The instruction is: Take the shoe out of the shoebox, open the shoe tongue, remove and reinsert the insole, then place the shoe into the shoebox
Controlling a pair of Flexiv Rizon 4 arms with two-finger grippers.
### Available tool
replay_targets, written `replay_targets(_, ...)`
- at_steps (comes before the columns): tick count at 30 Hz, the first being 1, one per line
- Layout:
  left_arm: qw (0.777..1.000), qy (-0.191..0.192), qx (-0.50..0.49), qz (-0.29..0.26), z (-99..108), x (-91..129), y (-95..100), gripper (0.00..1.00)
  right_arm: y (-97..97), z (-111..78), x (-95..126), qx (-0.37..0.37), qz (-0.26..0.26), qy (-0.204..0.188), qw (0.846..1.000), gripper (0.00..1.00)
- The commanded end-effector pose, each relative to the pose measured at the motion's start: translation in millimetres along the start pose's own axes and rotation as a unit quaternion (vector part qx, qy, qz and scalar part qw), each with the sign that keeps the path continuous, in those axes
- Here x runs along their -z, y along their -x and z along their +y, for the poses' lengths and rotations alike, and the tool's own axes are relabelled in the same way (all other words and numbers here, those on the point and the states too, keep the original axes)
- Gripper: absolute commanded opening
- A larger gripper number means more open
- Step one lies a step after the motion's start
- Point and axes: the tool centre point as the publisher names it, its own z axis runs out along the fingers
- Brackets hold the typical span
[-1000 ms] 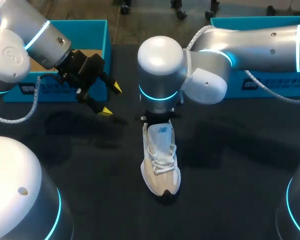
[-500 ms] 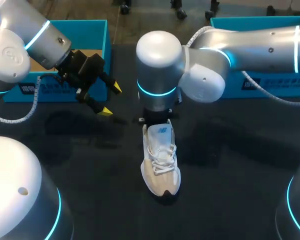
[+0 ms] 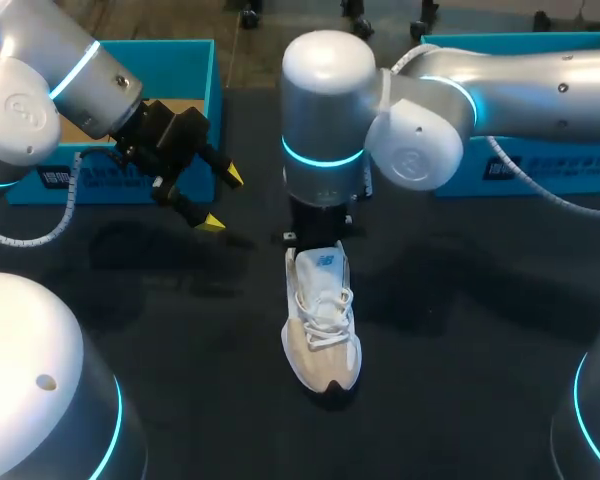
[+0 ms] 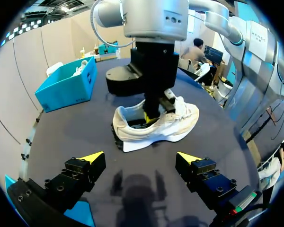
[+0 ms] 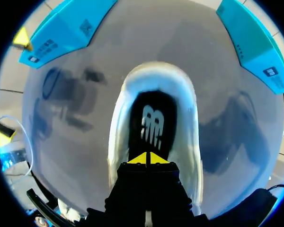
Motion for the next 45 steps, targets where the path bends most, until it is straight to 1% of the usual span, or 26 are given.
replay_targets(1,1.000,0.001,0.000,0.000,0.0,0.3,-0.8,1.00,3.1,-8.0,9.2,0.008,0.014,-0.025,1.000,0.00)
replay_targets(5,1.000,0.001,0.000,0.000,0.0,0.3,-0.8,1.00,1.9,-15.2,12.9,0.007,0.013,-0.036,0.999,0.00)
replay_targets(6,1.000,0.001,0.000,0.000,0.0,0.3,-0.8,1.00,2.0,-16.4,15.0,0.001,0.013,-0.034,0.999,0.09)
replay_targets(7,1.000,0.001,0.000,0.000,0.0,0.3,-0.8,1.00,2.1,-16.9,15.7,-0.001,0.013,-0.035,0.999,0.23)
replay_targets(8,1.000,0.001,0.000,0.000,0.0,0.3,-0.8,1.00,2.1,-17.6,16.0,-0.003,0.012,-0.036,0.999,0.42)
replay_targets(9,1.000,0.001,0.000,0.000,0.0,0.3,-0.8,1.00,2.3,-18.1,16.3,-0.006,0.012,-0.035,0.999,0.79)
replay_targets(10,1.000,0.001,0.000,0.000,0.0,0.3,-0.8,1.00,2.5,-18.4,16.6,-0.008,0.011,-0.035,0.999,0.93)
replay_targets(11,1.000,0.001,0.000,0.000,0.0,0.3,-0.8,1.00,2.8,-18.6,16.7,-0.009,0.010,-0.036,0.999,1.00)
replay_targets(18,1.000,0.001,0.000,0.000,0.0,0.3,-0.8,1.00,5.1,-17.4,14.6,-0.013,0.015,-0.036,0.999,1.00)
replay_targets(26,1.000,0.001,0.000,0.000,0.0,0.3,-0.8,1.00,6.2,-10.2,7.6,-0.001,0.024,-0.041,0.999,1.00)
replay_targets(32,1.000,0.001,0.000,0.000,0.0,0.3,-0.8,1.00,9.1,-8.8,6.5,0.002,0.025,-0.043,0.999,1.00)
replay_targets(40,1.000,0.001,0.000,0.000,0.0,0.3,-0.8,1.00,19.0,-17.5,22.8,-0.012,0.013,-0.033,0.999,1.00)
replay_targets(45,1.000,0.001,0.000,0.000,0.0,0.3,-0.8,1.00,18.1,-23.4,33.1,-0.016,0.009,-0.030,0.999,1.00)
